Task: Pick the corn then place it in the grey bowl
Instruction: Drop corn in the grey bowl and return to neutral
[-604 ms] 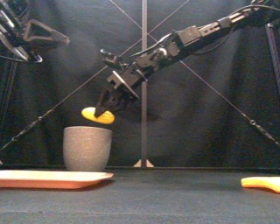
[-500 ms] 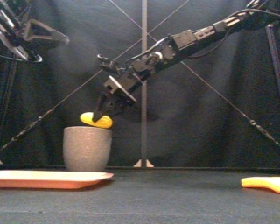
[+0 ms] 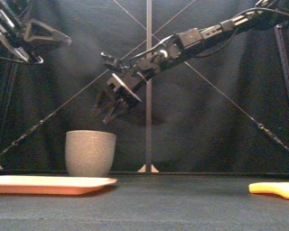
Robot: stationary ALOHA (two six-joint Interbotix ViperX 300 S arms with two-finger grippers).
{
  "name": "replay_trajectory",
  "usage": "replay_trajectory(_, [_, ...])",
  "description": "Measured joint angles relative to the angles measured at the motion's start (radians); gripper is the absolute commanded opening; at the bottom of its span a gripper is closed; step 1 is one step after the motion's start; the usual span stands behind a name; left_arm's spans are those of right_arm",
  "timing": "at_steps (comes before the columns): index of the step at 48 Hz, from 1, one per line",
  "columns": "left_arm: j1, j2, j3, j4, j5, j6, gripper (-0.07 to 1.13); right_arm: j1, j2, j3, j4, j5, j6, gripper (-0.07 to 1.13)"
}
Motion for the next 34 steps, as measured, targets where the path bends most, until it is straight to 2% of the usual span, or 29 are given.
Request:
replay_trajectory(8, [0.0, -0.008, 0.0, 0.0, 0.002, 0.0, -0.04, 0.009, -0.153, 0.067, -0.002, -0.003, -0.003, 1.04])
replay_trajectory(17, [0.002, -0.038, 0.0, 0.0, 0.0, 0.0, -0.04, 0.078, -0.377, 0.233, -0.009, -0.048, 0.006, 1.04])
replay_trajectory(27, [0.002, -0.064, 0.0, 0.0, 0.002, 0.0, -0.04, 0.195, -0.624, 0.48, 0.002, -0.176, 0.012, 1.04])
replay_trajectory(34, [0.005, -0.067, 0.0, -0.002, 0.002, 0.0, -0.04, 0.225, -0.804, 0.664, 0.049, -0.301, 0.012, 1.04])
